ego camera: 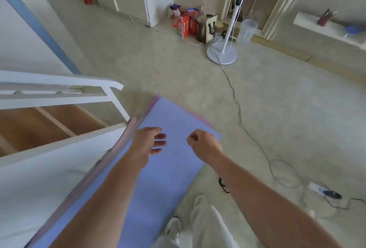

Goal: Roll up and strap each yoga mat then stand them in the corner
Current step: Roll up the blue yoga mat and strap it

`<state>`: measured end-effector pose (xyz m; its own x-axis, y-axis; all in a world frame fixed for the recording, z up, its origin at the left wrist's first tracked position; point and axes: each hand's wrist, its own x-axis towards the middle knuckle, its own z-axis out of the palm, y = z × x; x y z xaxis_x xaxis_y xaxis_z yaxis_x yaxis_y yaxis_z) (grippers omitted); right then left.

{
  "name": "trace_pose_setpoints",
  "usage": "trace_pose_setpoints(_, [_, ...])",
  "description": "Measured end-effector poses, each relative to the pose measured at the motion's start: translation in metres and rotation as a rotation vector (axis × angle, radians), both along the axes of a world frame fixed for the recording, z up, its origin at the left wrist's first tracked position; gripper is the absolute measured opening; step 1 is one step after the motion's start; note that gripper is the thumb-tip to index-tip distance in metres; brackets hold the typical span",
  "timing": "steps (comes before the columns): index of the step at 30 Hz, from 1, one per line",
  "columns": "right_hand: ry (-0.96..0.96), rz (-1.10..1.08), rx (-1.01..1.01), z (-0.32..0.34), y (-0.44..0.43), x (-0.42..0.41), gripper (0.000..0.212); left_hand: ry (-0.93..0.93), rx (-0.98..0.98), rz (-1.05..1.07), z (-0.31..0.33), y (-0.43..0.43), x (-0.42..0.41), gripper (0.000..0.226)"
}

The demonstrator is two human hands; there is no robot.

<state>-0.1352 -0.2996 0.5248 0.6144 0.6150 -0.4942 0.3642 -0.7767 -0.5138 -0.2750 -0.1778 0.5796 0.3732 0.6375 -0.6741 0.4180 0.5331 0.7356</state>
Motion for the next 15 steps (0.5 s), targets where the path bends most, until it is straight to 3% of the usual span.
trace_pose_setpoints(2, [0.018, 0.004, -0.023, -0.02, 0.013, 0.035, 0.019, 0.032, 0.007, -0.004, -0.011, 0.014, 0.028, 0.008])
trace_pose_setpoints(7, [0.086, 0.069, -0.113, -0.108, 0.055, 0.138, 0.021, 0.153, -0.012, 0.059, -0.074, 0.056, 0.112, 0.023])
trace_pose_setpoints(11, [0.143, 0.122, -0.214, -0.219, 0.091, 0.223, 0.023, 0.228, -0.056, 0.173, -0.164, 0.088, 0.187, 0.019])
trace_pose_setpoints(15, [0.166, 0.178, -0.316, -0.337, 0.117, 0.287, 0.035, 0.274, -0.071, 0.157, -0.273, 0.112, 0.255, 0.007])
